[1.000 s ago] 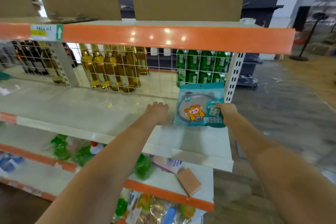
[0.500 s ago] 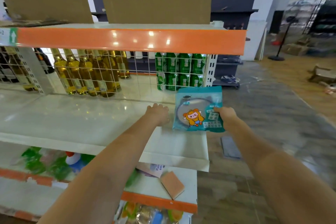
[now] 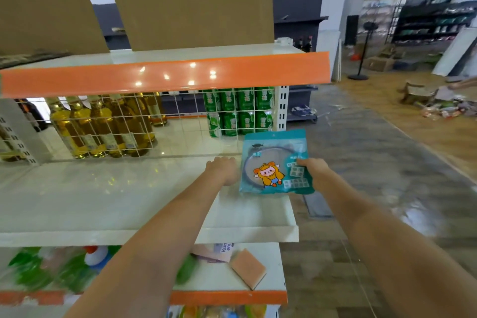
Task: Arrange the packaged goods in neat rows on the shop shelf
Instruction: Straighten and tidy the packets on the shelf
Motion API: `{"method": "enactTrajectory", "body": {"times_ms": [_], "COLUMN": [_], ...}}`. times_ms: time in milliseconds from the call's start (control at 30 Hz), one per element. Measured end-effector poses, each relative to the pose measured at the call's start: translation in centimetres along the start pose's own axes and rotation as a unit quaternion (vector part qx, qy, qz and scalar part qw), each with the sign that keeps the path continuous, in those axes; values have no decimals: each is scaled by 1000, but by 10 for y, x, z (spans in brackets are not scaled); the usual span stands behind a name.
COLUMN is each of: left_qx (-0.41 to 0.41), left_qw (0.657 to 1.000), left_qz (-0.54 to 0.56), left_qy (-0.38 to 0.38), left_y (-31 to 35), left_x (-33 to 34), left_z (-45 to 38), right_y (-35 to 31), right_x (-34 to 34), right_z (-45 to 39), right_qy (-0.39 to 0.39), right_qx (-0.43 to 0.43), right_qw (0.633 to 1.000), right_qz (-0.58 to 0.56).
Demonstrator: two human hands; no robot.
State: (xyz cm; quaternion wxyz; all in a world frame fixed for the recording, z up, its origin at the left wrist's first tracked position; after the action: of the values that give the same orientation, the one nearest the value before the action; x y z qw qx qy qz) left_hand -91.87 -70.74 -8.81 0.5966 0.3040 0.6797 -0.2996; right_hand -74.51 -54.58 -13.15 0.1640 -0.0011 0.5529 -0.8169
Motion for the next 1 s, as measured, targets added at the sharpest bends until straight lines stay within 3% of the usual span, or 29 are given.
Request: {"method": "enactTrajectory", "body": {"times_ms": [300,467,600,800,1000], "left_qx": [-88,-203,-242,-259,-267], "left_qw": [969,889,817,772,768], "left_qz": [221,397,509,564,566], "left_qy": [-65,-106,-123,-136,-137], "left_y": [-22,-35,-39,-45,-55], "left_x": [17,38,45,50,64], "left_z": [3,7,7,9,10], "right_y": [16,24,27,24,17], "right_x": [27,35,36,37,30], "right_z": [28,35,39,36,31], "right_qy": [-29,-37,-44,-45,-29], "right_qx": [13,23,37,3,-40], "right_qw": [999,999,998,996,982], "right_qz": [-5,-1,3,74,180]}}
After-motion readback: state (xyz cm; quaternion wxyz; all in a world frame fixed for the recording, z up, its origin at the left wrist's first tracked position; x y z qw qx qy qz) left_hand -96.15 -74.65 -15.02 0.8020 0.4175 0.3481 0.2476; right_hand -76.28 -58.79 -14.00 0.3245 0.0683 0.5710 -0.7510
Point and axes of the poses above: each hand's wrist, its own z-axis away from the middle knuckle, its own x-axis out of the palm, y = z × x, the point moved 8 cm from there along -z, towards the middle knuckle, and after that the axes turned 15 degrees about y, right-handed, at the moved point
